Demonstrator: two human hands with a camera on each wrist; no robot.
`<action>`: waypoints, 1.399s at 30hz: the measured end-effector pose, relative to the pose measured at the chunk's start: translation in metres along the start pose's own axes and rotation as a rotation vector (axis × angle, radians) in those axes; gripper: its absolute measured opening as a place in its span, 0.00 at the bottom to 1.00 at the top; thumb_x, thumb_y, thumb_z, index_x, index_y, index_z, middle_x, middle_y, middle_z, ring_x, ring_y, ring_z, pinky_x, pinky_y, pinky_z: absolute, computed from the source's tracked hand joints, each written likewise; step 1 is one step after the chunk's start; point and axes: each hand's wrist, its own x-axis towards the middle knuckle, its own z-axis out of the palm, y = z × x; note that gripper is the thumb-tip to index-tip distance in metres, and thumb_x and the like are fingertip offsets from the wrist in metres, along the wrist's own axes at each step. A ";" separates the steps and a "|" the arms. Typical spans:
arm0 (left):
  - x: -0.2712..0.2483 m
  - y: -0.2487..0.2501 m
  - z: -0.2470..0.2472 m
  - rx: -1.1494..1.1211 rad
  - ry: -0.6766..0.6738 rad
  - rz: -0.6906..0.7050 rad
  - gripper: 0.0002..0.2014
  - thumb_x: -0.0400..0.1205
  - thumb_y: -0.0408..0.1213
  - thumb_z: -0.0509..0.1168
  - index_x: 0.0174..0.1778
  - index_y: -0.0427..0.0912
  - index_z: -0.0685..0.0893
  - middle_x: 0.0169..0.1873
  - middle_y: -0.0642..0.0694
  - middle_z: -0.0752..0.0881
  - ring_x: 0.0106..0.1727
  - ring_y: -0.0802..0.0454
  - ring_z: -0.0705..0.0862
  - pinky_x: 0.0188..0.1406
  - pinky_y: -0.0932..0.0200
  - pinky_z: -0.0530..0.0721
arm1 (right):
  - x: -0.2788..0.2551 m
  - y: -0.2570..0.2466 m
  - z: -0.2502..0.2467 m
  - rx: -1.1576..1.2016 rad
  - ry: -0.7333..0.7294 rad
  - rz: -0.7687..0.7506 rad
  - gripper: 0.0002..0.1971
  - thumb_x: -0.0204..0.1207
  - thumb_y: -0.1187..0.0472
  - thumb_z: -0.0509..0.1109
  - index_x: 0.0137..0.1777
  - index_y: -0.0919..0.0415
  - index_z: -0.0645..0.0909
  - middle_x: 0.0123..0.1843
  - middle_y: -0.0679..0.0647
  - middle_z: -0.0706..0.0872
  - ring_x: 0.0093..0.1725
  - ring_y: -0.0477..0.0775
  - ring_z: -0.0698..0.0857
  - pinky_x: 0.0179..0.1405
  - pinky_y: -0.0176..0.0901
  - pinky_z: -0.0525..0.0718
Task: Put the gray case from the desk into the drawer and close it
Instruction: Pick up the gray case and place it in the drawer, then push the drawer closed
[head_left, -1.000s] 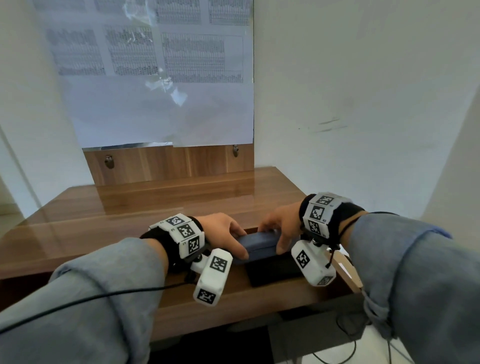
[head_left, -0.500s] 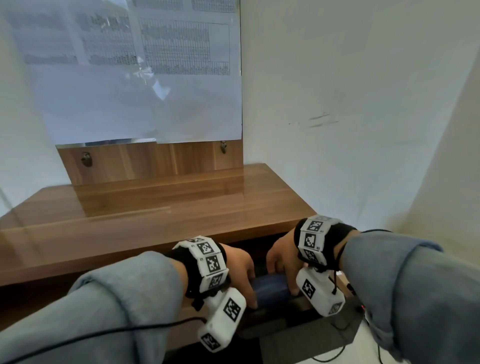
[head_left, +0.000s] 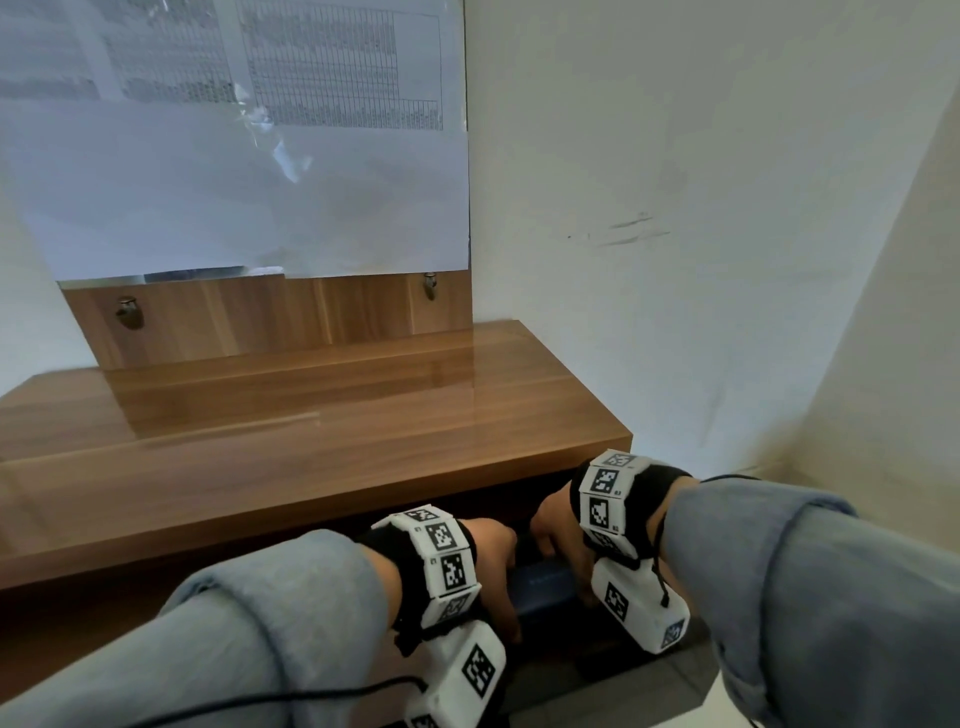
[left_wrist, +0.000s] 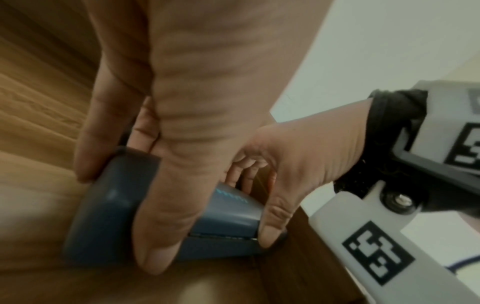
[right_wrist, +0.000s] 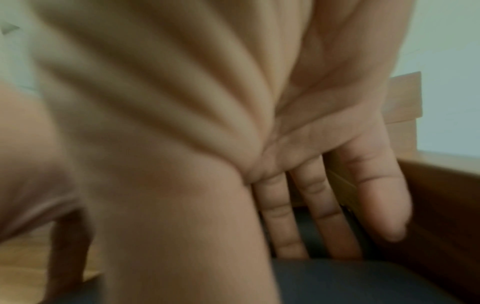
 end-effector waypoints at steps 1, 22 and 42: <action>0.000 0.000 0.000 -0.002 0.006 -0.002 0.29 0.69 0.50 0.78 0.63 0.39 0.83 0.46 0.47 0.83 0.46 0.50 0.82 0.42 0.56 0.80 | 0.001 0.001 0.000 0.002 0.023 0.009 0.28 0.70 0.49 0.77 0.68 0.60 0.77 0.63 0.57 0.85 0.55 0.58 0.85 0.39 0.39 0.78; -0.118 -0.032 0.008 0.027 0.226 -0.128 0.26 0.75 0.49 0.73 0.64 0.35 0.83 0.48 0.45 0.82 0.46 0.49 0.79 0.45 0.55 0.77 | -0.056 -0.080 -0.045 0.279 0.276 -0.085 0.24 0.71 0.61 0.77 0.67 0.63 0.79 0.65 0.61 0.84 0.56 0.59 0.83 0.47 0.43 0.77; -0.216 -0.104 0.090 0.061 0.331 -0.387 0.46 0.65 0.54 0.80 0.76 0.42 0.68 0.70 0.43 0.74 0.70 0.42 0.74 0.64 0.50 0.77 | -0.072 -0.212 -0.052 0.249 0.388 -0.182 0.19 0.69 0.54 0.79 0.55 0.65 0.86 0.45 0.52 0.83 0.47 0.53 0.81 0.43 0.42 0.79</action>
